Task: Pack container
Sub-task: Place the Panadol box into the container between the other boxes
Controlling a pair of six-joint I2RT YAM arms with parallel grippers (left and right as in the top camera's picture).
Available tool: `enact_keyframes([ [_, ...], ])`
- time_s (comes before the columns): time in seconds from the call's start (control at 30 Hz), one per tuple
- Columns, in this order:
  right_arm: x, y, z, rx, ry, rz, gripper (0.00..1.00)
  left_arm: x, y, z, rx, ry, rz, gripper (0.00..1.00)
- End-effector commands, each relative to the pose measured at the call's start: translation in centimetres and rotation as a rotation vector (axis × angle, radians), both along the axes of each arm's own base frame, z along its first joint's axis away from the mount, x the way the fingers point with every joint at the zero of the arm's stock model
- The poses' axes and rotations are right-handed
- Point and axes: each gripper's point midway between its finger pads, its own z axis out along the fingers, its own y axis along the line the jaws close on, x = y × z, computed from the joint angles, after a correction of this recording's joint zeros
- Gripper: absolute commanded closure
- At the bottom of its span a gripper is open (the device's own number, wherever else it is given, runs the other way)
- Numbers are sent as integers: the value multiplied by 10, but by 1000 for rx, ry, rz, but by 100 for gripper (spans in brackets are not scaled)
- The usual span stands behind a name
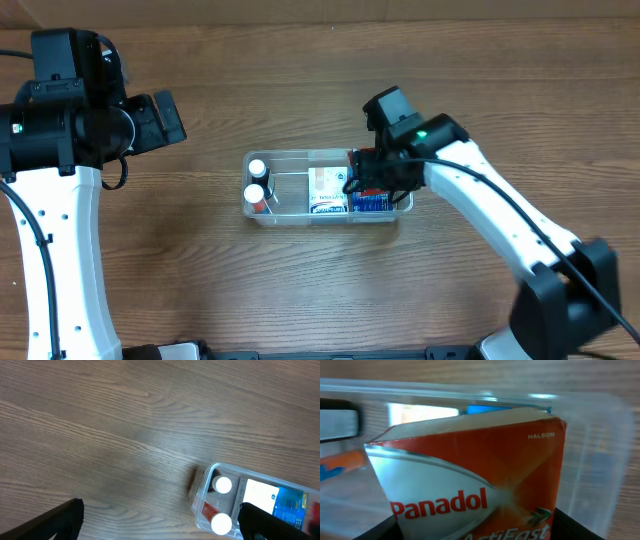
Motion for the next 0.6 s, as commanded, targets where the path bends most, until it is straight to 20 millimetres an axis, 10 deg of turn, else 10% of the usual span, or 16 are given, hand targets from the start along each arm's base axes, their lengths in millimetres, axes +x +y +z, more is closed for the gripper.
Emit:
enact_keyframes([
  [0.0,-2,-2,-34,-47,79,-8,29,1,2,8,17,-23,-14,0],
  [0.13,-2,-2,-40,-56,94,-8,28,1,2,8,17,-24,-14,0],
  [0.2,-3,-2,-41,-58,98,-8,0,1,2,8,17,-24,-14,0],
  [0.37,4,-6,-29,-83,64,-16,0,1,2,8,16,-23,-14,0],
  [0.57,53,-34,108,-15,-320,-133,0,1,2,8,16,-23,-14,0],
])
